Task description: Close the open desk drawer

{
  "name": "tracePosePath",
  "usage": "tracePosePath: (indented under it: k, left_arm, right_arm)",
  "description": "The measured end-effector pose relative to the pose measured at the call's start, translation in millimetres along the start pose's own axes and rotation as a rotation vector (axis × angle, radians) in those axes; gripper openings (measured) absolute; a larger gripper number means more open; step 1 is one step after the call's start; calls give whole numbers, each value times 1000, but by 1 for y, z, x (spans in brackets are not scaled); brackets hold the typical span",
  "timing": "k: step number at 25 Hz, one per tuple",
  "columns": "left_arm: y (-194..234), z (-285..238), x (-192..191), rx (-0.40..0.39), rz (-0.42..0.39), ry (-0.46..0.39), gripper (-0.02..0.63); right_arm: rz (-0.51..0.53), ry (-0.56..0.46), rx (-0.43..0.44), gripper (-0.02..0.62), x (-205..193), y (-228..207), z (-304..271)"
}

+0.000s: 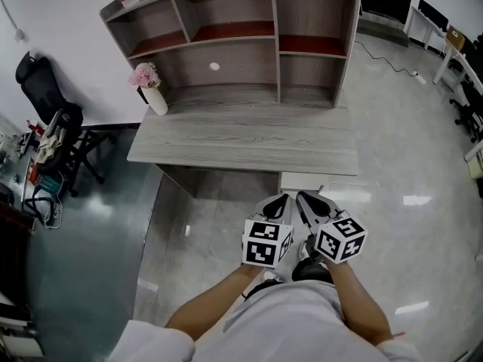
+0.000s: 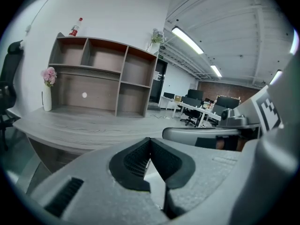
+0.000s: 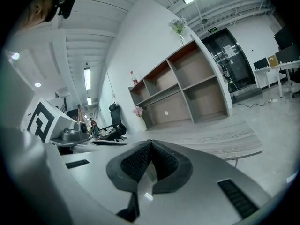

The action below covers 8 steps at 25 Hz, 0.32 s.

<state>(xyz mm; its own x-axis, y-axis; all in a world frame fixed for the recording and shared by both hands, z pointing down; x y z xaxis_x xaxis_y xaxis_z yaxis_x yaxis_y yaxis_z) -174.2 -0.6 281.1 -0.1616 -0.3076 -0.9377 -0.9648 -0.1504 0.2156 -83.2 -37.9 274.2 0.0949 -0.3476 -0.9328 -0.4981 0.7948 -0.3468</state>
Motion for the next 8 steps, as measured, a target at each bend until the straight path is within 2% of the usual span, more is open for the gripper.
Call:
tracePosePath:
  k: [8]
  left_arm:
    - [-1, 3, -1, -6, 8, -4, 3]
  right_arm:
    - [4, 11, 2, 2, -3, 4, 1]
Point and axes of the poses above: the fingertips, and each gripper's own axes: z backward along the fingers, y to its left, x out of its top, the point moved 6 cm from there along z, backward along the fingers, and after that the axes turned 8 degrees about -y, right-handed, at the moved point
